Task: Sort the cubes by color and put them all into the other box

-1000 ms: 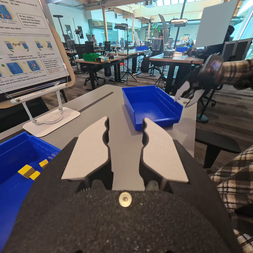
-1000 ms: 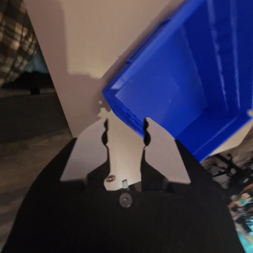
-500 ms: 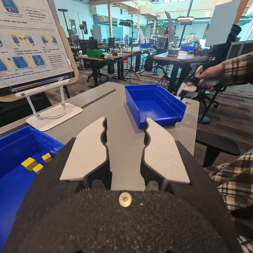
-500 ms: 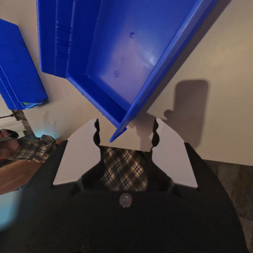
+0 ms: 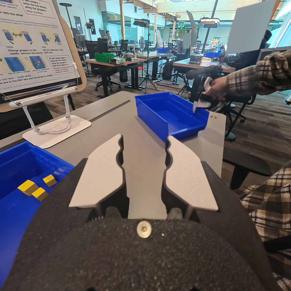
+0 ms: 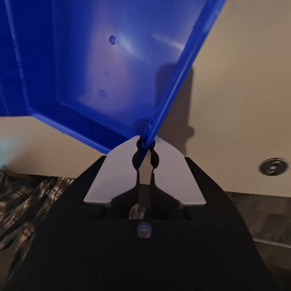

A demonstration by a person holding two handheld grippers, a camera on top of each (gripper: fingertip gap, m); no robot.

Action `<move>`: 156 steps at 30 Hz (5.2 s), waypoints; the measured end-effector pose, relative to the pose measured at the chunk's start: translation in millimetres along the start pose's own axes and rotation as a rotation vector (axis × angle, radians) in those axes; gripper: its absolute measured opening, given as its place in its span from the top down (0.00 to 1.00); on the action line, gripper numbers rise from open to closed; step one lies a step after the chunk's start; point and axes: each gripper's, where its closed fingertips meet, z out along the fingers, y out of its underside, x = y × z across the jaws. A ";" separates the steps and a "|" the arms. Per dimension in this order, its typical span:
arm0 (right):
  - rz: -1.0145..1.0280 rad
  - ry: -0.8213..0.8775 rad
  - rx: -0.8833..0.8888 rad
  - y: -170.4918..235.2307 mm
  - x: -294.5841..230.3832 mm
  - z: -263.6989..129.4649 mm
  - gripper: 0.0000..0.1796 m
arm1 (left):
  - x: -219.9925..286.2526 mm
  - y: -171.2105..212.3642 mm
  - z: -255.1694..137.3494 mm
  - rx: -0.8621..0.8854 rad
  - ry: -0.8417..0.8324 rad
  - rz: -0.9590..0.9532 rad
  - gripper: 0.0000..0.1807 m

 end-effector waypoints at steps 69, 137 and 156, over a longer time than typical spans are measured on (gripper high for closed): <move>-0.183 0.173 0.342 -110.7 127.9 -132.1 0.53 | -19.8 19.0 21.3 -0.048 -0.064 -0.023 0.65; -1.017 -0.842 0.822 -38.8 -316.0 69.9 0.76 | -234.7 202.8 -361.6 -0.783 -0.880 -0.718 0.98; -1.054 -0.852 0.799 -33.2 -320.9 72.5 0.78 | -246.4 203.9 -374.6 -0.768 -0.916 -0.740 0.98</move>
